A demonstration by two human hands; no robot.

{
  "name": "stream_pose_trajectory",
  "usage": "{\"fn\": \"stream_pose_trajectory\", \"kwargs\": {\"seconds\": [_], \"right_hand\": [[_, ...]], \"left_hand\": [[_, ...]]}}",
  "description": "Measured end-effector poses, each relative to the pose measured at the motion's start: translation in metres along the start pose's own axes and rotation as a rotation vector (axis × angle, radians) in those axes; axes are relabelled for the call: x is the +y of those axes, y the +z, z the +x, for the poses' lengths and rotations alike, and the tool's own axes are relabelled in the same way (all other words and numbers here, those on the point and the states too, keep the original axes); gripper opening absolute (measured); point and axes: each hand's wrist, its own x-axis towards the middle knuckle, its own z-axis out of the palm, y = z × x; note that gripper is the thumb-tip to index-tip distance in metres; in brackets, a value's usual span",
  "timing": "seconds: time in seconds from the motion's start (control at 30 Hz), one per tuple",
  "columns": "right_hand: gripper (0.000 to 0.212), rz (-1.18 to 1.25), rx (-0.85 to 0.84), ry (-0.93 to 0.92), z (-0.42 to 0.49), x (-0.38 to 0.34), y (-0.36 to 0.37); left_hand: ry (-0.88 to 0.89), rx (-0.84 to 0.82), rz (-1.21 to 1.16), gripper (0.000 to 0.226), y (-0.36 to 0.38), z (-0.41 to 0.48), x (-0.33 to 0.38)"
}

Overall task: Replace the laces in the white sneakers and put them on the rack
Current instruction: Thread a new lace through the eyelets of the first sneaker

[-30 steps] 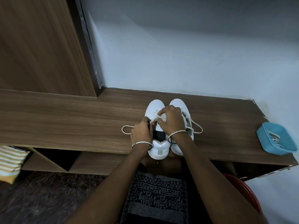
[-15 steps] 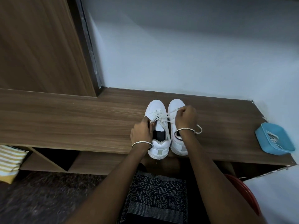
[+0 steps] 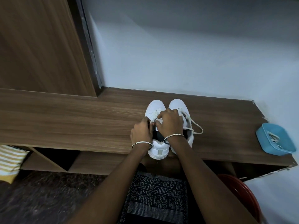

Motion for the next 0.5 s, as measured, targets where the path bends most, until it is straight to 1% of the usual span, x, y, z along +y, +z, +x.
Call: {"fn": "stream_pose_trajectory", "kwargs": {"seconds": [0.1,0.17,0.23,0.3,0.4,0.5], "right_hand": [[0.016,0.002,0.018,0.046,0.004,0.001,-0.003],[0.012,0.114,0.053,0.106,0.007,0.007,-0.008],[0.014,0.298,0.134,0.197,0.009,0.019,-0.013],[0.016,0.428,0.230,0.305,0.009,0.033,-0.019],[0.015,0.507,0.332,0.448,0.007,0.049,-0.024],[0.019,0.571,0.365,0.533,0.005,0.053,-0.019]], "left_hand": [[-0.009,-0.005,-0.007,0.027,0.001,0.000,-0.001],[-0.007,-0.005,-0.002,0.028,0.001,0.000,0.000],[-0.001,-0.002,0.007,0.027,0.000,0.000,0.000],[0.000,-0.003,0.010,0.026,-0.001,-0.001,0.001],[-0.009,0.005,-0.001,0.024,-0.001,-0.002,0.002],[-0.008,0.002,-0.013,0.023,0.000,-0.001,0.001]]}}
